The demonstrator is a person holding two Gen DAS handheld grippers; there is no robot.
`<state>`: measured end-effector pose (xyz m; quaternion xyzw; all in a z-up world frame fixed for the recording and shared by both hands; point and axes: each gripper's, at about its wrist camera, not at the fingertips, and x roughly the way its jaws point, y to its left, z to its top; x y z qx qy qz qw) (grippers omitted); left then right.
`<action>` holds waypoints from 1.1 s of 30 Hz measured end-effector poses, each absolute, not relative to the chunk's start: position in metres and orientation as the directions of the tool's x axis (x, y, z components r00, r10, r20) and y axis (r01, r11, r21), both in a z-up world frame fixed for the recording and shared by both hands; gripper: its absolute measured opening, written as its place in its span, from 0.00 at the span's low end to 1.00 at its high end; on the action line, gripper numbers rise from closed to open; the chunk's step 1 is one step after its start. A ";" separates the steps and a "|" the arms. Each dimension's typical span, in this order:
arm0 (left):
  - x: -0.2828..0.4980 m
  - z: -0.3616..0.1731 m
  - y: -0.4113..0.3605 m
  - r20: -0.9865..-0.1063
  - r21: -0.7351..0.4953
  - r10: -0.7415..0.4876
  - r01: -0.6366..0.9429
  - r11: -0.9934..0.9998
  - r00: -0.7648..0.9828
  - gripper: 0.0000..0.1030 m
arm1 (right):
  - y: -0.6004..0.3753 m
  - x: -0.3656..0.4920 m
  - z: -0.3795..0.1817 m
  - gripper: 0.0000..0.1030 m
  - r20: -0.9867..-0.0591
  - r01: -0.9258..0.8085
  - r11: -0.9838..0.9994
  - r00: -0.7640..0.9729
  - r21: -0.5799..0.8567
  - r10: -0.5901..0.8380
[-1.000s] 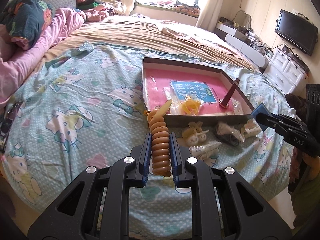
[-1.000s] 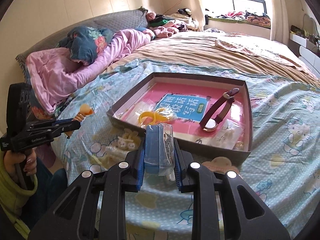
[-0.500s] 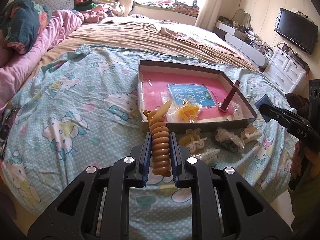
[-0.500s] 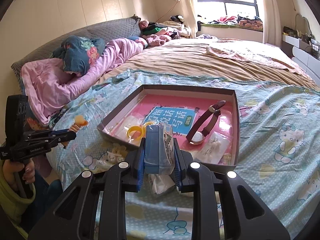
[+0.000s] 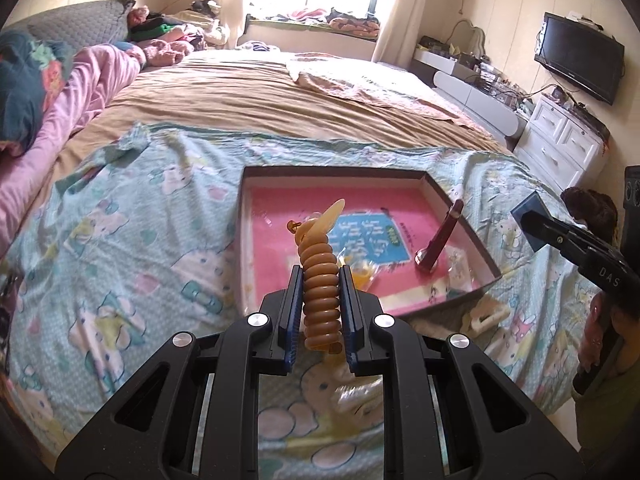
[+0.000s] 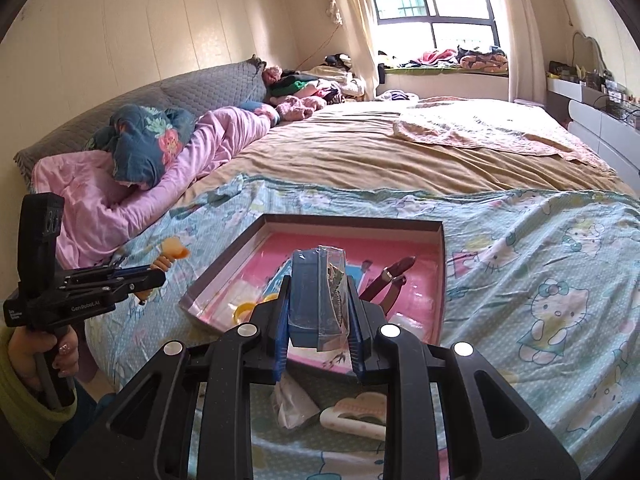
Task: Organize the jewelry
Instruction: 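Carry the coiled bracelet and blue packet over the box and lower them inside, then open both tools to release the coiled bracelet and blue packet in the box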
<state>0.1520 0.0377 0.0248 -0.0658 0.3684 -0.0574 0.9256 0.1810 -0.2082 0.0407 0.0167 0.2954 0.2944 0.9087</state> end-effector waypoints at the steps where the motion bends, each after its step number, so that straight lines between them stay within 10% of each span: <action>1: 0.154 0.025 0.037 -0.674 -0.165 -0.157 0.059 0.984 0.722 0.10 | -0.210 0.183 0.041 0.22 -0.526 -0.522 0.829 0.656 0.201 0.541; 33: 0.208 -0.016 -0.014 -0.703 -0.220 -0.296 0.198 0.955 0.647 0.10 | -0.219 0.209 0.013 0.22 -0.587 -0.443 0.870 0.653 0.216 0.478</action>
